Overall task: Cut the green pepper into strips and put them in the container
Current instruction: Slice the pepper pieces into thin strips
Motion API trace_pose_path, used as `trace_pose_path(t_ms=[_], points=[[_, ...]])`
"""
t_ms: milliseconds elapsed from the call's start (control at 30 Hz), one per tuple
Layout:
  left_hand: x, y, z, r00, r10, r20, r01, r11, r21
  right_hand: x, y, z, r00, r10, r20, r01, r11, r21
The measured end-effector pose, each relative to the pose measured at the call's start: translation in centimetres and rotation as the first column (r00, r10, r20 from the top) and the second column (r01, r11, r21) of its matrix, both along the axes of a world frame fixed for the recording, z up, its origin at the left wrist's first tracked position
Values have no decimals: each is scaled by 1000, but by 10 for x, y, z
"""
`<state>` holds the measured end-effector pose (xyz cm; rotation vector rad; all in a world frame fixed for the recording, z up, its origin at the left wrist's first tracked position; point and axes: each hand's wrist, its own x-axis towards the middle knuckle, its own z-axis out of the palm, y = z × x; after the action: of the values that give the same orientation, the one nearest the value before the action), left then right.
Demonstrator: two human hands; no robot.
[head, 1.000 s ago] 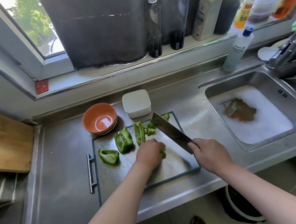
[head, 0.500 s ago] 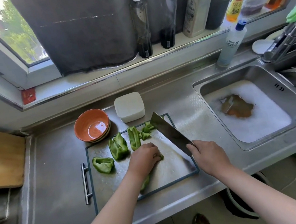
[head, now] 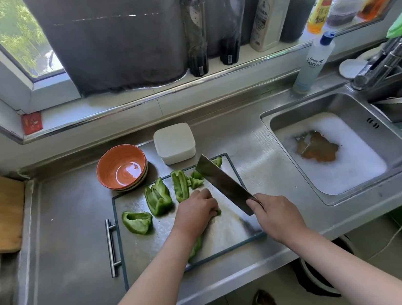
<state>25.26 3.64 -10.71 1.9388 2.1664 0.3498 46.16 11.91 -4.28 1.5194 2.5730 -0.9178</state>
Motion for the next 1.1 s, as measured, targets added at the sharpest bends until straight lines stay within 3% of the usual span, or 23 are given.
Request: trace_pose_path(t_ms=[233,333,433,500,600,900,1100], points=[[0,3,-12,995,-76,-68,79,996,42,1,-3,0,999,-35,1,35,999,-3],[-5,13,-11,998,-30,-48,30,999,13,3,-1,0,997,-79,-11,79,997,-3],[-7,27,4,980,161,117,-171,982,80,7,5,-2,992,-121,-38,121,993,-6],[-6,38,15,921,293,257,-326,940,97,10,10,-3,989,-142,-48,142,990,-16],[8,52,29,827,337,450,-388,921,24,19,17,3,982,-181,-62,179,983,-30],[140,116,65,617,219,756,-89,974,-209,129,66,47,918,-396,-22,396,912,104],[264,161,74,706,32,707,213,943,-255,244,75,59,816,-578,-3,572,808,137]])
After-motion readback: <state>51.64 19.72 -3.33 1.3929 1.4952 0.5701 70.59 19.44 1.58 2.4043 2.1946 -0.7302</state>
